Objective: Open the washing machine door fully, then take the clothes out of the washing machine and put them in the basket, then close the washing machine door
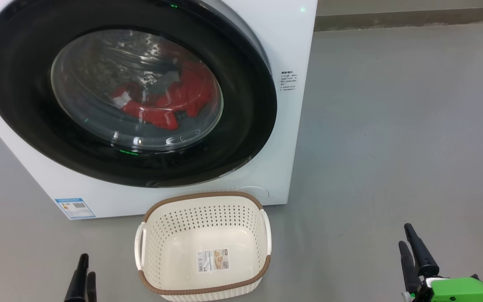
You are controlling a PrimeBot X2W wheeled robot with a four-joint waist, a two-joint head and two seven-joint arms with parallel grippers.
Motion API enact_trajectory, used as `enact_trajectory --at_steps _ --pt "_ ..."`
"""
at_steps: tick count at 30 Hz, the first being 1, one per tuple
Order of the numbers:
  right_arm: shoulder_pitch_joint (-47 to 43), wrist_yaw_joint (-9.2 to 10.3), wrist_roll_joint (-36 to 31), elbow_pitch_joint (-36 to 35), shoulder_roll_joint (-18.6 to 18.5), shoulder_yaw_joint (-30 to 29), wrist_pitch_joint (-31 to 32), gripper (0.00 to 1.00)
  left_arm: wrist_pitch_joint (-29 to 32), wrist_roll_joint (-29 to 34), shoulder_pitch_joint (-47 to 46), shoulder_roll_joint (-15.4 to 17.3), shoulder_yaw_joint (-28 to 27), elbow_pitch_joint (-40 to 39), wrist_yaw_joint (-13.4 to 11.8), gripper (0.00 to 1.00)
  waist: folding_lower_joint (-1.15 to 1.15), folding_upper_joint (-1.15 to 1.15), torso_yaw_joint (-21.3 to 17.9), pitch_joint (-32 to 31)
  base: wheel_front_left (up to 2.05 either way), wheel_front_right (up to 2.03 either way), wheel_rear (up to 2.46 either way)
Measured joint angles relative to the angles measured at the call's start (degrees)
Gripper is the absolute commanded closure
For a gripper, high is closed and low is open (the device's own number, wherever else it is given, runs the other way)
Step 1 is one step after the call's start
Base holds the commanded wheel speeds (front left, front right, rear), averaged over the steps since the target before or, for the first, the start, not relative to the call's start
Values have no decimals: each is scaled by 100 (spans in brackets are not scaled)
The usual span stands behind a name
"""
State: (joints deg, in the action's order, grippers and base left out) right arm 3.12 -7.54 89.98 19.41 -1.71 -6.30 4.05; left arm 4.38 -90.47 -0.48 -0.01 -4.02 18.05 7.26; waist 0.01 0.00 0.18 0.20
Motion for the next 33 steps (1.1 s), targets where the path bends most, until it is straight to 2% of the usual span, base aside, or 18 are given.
enact_trajectory --at_steps 6,33 --pt "0 0 -196 -41 -24 33 -70 0 -71 316 1 2 18 -88 0 0 0 0 7 6 0 0 0" --pt "0 0 -2005 -125 -305 546 -521 0 -515 2592 25 26 264 -515 -133 0 -1 0 20 20 0 0 0"
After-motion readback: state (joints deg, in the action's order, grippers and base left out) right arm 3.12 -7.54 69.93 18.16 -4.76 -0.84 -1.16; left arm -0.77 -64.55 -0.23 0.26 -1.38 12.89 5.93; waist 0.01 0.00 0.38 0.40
